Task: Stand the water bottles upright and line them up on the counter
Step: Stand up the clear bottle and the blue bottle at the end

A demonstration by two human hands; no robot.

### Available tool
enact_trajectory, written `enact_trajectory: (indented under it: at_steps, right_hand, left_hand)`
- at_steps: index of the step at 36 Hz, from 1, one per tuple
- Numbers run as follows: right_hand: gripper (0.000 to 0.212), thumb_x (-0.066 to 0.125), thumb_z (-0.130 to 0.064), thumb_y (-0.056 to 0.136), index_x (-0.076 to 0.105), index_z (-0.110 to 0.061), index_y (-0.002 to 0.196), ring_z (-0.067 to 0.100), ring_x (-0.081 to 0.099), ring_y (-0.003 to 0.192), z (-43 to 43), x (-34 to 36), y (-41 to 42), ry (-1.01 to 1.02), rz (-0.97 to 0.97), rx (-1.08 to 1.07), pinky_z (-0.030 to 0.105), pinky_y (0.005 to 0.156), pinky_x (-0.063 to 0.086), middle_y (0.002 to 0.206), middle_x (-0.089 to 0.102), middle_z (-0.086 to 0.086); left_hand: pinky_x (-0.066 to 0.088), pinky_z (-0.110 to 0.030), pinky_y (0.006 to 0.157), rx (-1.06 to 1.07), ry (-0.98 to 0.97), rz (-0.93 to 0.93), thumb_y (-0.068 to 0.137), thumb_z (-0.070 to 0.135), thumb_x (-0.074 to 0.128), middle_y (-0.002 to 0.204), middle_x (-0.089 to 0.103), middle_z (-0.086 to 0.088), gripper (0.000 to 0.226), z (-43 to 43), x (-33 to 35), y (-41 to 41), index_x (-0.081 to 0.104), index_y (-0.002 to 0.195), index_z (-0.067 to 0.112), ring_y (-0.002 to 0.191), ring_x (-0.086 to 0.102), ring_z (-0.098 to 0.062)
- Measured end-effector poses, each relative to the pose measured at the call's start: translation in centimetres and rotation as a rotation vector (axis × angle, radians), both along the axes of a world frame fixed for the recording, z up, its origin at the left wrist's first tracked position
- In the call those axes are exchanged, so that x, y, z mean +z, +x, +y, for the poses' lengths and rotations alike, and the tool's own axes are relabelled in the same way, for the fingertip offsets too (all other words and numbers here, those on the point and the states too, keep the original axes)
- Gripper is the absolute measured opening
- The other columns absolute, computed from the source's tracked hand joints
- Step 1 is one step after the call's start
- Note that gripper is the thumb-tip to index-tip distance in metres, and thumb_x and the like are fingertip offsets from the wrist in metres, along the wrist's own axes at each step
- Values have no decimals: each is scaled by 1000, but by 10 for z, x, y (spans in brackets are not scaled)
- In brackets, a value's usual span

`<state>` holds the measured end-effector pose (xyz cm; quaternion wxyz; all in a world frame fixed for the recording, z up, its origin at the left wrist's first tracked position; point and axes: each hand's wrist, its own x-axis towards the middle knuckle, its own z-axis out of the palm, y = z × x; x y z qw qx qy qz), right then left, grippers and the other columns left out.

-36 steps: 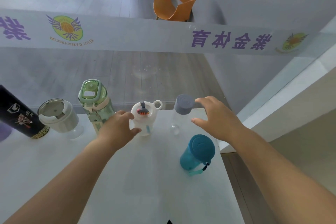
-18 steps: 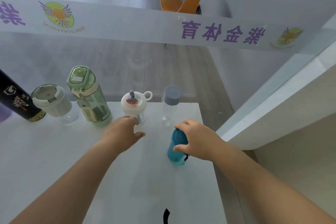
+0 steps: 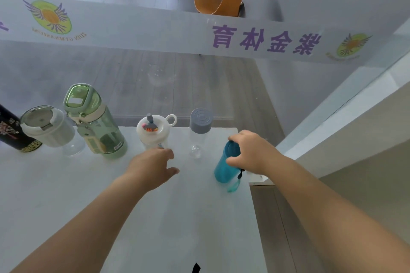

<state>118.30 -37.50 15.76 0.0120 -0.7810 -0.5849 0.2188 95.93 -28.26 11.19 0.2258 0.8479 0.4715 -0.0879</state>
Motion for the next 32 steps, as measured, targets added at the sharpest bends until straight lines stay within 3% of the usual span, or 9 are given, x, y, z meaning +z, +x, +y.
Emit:
enact_trajectory:
  at_steps: [7,20,32]
  right_hand:
    - [58,63,-31,80,48,-11,132,26,53,107,27,3,19,33,-1,-50,39,92,50,121,53,10]
    - [53,65,-27,80,51,-10,128,25,54,108,51,2,28,54,7,-75,40,92,52,121,53,12]
    - [66,64,-41,81,42,-17,138,25,51,117,46,13,30,23,-53,-39,44,96,48,133,50,8]
  left_hand:
    - [47,-36,93,-11,2,3,86,45,58,126,55,5,42,9,-1,6,52,122,24,113,54,-20]
    - [49,-35,89,-13,0,32,85,46,58,126,56,4,44,16,-6,3,52,122,24,111,56,-22]
    - [49,-35,89,-3,26,35,85,47,58,125,56,5,44,10,0,0,51,122,26,111,55,-21]
